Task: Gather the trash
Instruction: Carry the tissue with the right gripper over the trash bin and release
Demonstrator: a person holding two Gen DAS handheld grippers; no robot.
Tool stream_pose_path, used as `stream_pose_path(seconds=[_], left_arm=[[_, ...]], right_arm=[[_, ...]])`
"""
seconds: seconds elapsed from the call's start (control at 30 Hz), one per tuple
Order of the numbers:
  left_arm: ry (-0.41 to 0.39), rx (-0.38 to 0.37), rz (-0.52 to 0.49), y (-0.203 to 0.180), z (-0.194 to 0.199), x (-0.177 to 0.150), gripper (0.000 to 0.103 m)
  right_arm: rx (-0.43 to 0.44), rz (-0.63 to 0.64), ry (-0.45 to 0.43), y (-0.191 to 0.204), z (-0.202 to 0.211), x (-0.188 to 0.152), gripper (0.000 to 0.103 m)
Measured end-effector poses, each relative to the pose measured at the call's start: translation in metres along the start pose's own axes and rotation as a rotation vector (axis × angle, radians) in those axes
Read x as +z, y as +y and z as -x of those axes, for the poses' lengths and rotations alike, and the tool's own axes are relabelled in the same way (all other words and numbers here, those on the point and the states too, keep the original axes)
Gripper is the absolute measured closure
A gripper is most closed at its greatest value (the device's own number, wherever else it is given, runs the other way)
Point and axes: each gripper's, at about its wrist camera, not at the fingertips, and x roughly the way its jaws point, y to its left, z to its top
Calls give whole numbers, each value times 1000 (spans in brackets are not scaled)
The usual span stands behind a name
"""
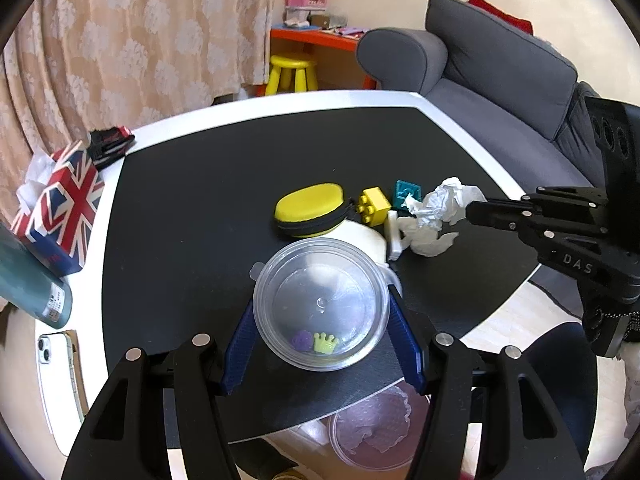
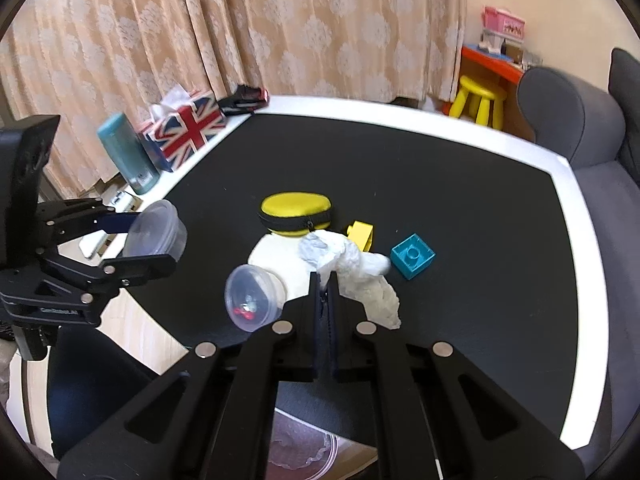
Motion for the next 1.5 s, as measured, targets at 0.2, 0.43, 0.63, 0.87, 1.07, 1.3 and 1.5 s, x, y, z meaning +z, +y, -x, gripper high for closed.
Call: stream_pose_path(seconds=[0.2,0.43,0.63,0.87,1.07,1.3,1.5], left_arm=[[-30,-12,-35,-19,24,-9,44],[-31,-29,-57,-41,37,-34,44],[-23,-38,-60,-54,43,-61,44],[-6,-44,-56,-63,45,-90,43],[10,-57,-46,-66,45,-111,43],[25,-68,-33,-64,41,-122,43],[36,-73,-34,-64,38,-124,43]], right_arm=[[5,21,-36,13,34,-12,100],[19,41,-37,32,62,-47,100],[46,43,-8,48,72,-85,100],[75,34,44,63,66,-125,100],[98,39,84,72,57,-143,100],[131,37,132,78,46,-162,97],[123,20,153,75,37,-168,45]])
